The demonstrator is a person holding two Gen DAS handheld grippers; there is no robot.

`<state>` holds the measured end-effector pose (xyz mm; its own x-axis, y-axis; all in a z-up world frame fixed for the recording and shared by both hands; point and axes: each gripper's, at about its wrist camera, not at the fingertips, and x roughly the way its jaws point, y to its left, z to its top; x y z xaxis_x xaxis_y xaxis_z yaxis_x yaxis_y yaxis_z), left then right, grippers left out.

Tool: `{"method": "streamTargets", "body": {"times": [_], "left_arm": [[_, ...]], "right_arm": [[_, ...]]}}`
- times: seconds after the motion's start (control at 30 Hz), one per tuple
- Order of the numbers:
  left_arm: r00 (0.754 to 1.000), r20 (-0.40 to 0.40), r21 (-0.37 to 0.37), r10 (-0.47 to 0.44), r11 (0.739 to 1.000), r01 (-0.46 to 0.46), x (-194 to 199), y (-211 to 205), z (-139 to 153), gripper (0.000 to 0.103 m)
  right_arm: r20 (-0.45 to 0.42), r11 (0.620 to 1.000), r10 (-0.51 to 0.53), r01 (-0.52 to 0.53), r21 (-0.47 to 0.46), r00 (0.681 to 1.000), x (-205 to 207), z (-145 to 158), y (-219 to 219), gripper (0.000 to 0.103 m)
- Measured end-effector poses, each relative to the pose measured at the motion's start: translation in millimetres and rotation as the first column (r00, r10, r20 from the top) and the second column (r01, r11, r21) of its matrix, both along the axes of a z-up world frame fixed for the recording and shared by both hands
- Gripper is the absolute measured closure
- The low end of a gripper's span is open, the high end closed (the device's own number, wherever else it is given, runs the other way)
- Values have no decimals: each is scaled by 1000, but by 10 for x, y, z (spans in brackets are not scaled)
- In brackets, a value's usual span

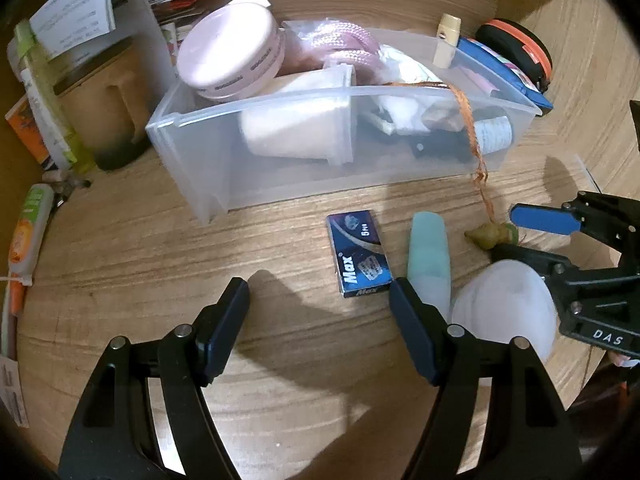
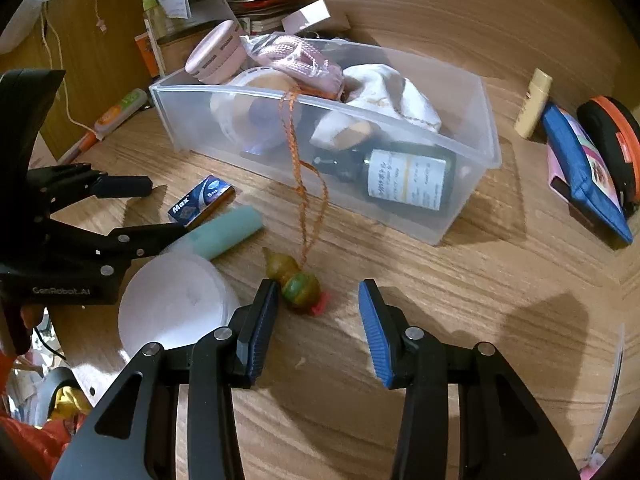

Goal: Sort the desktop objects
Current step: 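Withdraw both open tools from the bin toward the items on the desk, then grasp the blue Max box with the left tool while the right tool grasps the fruit charm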

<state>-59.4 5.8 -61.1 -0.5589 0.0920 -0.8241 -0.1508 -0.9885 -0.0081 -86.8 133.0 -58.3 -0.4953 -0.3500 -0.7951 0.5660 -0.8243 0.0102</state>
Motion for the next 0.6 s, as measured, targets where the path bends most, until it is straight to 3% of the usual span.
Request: {"method": "streamTargets", "body": {"times": [0.33, 0.4, 0.5, 0.6], "left_arm": [[1000, 6, 1, -30, 1000, 30, -257, 19, -6, 31], [1000, 5, 7, -30, 1000, 30, -282, 13, -10, 31], [1000, -9, 17, -23, 1000, 24, -348, -11, -18, 32], [1000, -23, 32, -4, 999, 5, -388, -61, -3, 48]], "right_arm": [[1, 999, 32, -32, -19, 999, -103, -7, -75, 64], [-2, 999, 30, -30, -23, 1000, -108, -8, -73, 69], [3, 999, 28, -28, -34, 1000, -118, 1, -57, 85], [17, 998, 20, -19, -61, 1000, -145, 6, -30, 85]]}}
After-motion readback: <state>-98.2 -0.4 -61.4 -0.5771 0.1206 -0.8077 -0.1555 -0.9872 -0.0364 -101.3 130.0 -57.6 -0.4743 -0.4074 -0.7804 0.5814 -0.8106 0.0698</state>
